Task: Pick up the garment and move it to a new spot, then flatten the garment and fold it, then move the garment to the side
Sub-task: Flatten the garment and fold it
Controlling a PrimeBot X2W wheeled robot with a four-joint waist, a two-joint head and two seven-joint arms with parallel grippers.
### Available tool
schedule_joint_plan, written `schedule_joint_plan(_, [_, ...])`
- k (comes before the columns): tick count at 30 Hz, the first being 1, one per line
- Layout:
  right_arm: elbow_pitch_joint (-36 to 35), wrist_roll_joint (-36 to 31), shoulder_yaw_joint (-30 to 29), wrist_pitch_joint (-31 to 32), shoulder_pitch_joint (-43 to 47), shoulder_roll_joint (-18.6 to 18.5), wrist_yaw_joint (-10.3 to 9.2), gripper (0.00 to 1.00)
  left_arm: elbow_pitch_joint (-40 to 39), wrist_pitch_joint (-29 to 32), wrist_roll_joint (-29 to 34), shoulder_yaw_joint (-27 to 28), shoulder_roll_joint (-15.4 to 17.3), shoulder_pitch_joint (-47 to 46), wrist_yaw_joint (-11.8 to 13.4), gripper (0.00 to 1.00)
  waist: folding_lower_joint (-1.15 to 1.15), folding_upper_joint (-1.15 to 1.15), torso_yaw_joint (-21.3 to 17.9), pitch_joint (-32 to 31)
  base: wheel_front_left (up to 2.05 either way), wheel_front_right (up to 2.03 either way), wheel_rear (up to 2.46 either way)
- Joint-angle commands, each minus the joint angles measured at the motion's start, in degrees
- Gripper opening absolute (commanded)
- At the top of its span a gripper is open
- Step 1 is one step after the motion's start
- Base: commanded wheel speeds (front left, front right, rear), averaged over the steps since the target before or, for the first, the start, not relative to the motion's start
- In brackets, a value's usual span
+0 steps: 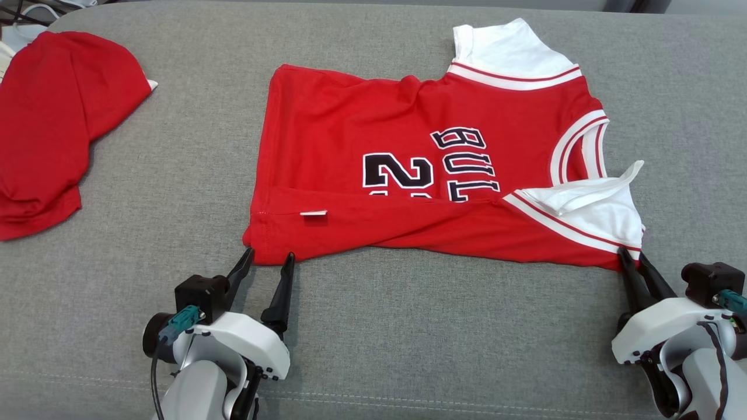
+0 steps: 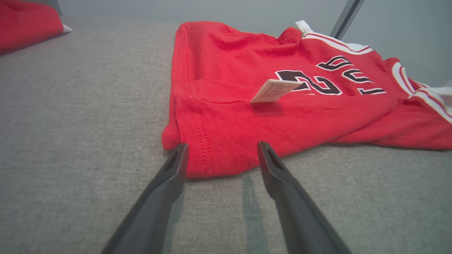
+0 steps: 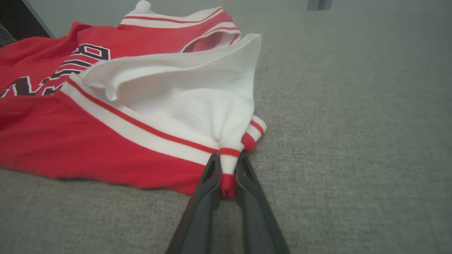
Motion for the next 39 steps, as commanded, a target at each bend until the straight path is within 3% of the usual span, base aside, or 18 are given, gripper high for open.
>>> schedule_joint_plan(1, [-0.95,0.23,1.01,-0.35,-0.12,-0.99,-0.19,0.00,-0.92,-0.50,-0.17,1.59,1.09,-0.37,-0.24,1.00,0.00,0.00,-0.10,0.01,0.00,0.00,0.00])
schedule_joint_plan(16, [-1.69,0.04,1.41,-0.35,-0.35,-0.70,-0.19,0.00,1.41,-0.50,2.36,4.72,1.08,-1.40,-0.38,1.00,0.00,0.00,-1.62,0.53,0.00,0.00,0.00])
schedule_joint_plan(24, [-1.94,-0.14,1.47,-0.35,-0.73,-0.52,-0.19,0.00,1.39,-0.50,1.31,3.87,1.08,-2.34,-0.39,0.86,0.00,0.00,-1.94,1.00,0.00,0.00,0.00])
schedule_joint_plan(28, [-1.99,-0.09,1.48,-0.35,-0.99,-0.46,-0.19,0.00,1.19,-0.50,2.11,5.04,1.23,-2.94,-0.40,1.00,0.00,0.00,-2.06,1.21,0.00,0.00,0.00])
schedule_joint_plan(39, [-1.92,0.01,1.69,-0.35,-1.21,-0.20,-0.19,0.00,0.99,-0.50,6.55,8.53,1.26,-3.51,-0.35,1.00,0.00,0.00,-2.39,1.23,0.00,0.00,0.00])
